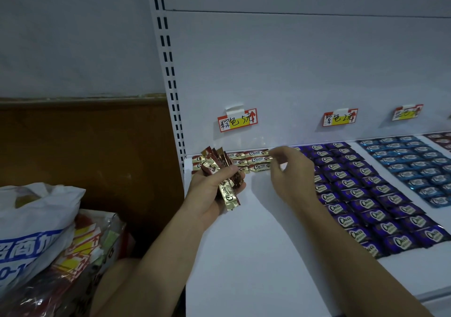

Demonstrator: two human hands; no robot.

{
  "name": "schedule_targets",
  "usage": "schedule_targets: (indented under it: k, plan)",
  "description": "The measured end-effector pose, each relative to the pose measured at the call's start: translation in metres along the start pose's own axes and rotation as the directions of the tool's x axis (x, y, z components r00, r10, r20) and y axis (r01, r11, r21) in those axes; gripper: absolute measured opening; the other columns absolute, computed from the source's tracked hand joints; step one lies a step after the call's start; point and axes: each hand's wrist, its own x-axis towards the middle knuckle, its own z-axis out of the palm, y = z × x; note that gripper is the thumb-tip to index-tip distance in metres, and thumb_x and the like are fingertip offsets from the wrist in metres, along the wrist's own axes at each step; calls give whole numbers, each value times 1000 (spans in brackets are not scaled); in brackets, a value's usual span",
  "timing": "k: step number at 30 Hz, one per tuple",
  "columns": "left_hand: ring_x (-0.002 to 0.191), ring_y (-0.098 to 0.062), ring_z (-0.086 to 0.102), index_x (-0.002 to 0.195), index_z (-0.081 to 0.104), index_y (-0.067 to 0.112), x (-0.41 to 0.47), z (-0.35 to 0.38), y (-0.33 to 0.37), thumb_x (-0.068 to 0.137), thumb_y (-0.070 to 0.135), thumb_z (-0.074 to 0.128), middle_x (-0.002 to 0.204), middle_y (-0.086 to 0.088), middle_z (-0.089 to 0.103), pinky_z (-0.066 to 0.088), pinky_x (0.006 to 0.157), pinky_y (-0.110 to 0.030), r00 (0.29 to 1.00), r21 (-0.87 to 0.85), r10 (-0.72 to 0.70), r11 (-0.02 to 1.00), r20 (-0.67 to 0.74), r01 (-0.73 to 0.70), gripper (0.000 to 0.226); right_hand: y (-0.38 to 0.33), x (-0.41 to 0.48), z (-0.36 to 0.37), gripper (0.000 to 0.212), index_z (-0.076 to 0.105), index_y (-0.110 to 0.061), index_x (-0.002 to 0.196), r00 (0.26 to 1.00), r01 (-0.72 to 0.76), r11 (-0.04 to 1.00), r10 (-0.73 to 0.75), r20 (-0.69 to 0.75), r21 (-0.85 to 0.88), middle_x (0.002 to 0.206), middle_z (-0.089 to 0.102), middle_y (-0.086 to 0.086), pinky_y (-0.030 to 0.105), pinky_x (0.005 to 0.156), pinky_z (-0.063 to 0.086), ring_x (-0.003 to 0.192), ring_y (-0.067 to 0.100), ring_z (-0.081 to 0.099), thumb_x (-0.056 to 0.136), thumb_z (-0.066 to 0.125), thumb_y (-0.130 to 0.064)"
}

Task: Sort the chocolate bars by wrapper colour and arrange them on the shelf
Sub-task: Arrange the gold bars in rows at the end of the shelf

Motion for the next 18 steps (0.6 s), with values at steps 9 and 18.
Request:
schedule_targets:
  k: [9,18]
  plan:
    - [76,-29,76,114,69,-2,-6,5,-1,92,0,67,99,-20,76,57,53,-30,996,102,90,991,-27,-87,22,-26,-9,4,20,77,-11,100,914,-139,789,-130,383,599,79,70,4,22,67,52,73,15,64,86,74,3]
    - [74,-24,73,102,70,2,-2,-3,2,92,4,67,93,-16,75,57,55,-30,991,-58,69,995,-111,-76,11,-23,-2,-2,24,74,-13,92,954,-238,660,21,299,713,79,74,0,21,59,48,71,13,63,88,67,9]
